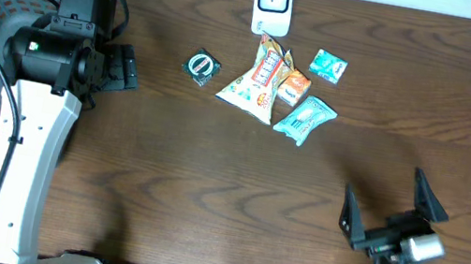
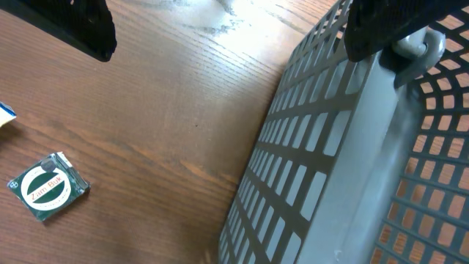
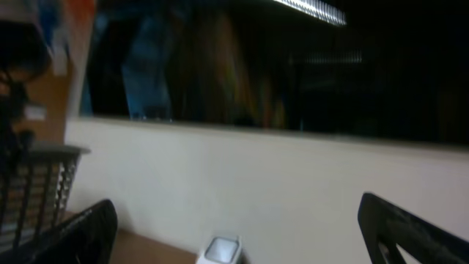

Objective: Scan the item barcode
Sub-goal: 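Raise the right gripper and move it toward the items by the scanner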

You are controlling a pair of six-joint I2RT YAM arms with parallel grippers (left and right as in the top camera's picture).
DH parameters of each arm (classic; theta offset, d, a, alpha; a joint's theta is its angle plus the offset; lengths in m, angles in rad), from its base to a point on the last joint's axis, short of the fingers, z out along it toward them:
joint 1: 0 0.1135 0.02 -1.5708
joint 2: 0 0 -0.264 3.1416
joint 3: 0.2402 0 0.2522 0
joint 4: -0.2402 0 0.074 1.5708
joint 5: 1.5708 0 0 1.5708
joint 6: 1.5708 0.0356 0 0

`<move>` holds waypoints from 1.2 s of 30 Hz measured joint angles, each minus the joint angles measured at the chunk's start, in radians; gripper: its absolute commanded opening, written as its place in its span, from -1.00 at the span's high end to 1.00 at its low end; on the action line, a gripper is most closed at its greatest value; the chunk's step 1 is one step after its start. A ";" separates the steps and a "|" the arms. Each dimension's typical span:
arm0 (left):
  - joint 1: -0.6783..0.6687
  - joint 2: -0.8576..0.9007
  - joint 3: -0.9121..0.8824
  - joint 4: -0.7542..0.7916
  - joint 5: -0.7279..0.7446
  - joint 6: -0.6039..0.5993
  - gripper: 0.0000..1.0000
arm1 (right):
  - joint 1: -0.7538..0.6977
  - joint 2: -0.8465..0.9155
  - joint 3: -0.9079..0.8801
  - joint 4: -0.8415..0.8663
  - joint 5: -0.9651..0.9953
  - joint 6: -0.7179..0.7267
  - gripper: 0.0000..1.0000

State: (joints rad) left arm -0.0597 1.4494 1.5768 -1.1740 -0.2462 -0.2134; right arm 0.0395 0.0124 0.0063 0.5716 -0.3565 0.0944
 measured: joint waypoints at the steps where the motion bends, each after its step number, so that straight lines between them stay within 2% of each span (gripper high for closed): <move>1: 0.000 0.000 0.000 0.000 0.000 0.000 -0.96 | 0.000 0.000 0.000 0.040 -0.002 0.002 -0.98; 8: 0.000 0.000 0.000 0.000 0.000 0.000 -0.96 | 0.000 0.000 0.000 0.225 0.032 0.008 -0.98; 20: 0.000 0.000 0.000 0.000 0.000 0.000 -0.96 | 0.000 0.000 0.000 0.216 -0.047 0.008 -0.99; 26: 0.000 0.000 0.000 0.000 0.000 0.000 -0.96 | 0.000 0.000 0.000 0.215 -0.059 0.065 -0.99; 36: 0.000 0.000 0.000 0.000 0.000 0.000 -0.95 | 0.000 0.004 0.006 0.225 0.161 0.202 -0.99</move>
State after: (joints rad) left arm -0.0597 1.4494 1.5768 -1.1740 -0.2462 -0.2134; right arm 0.0395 0.0162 0.0120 0.7963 -0.1959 0.2966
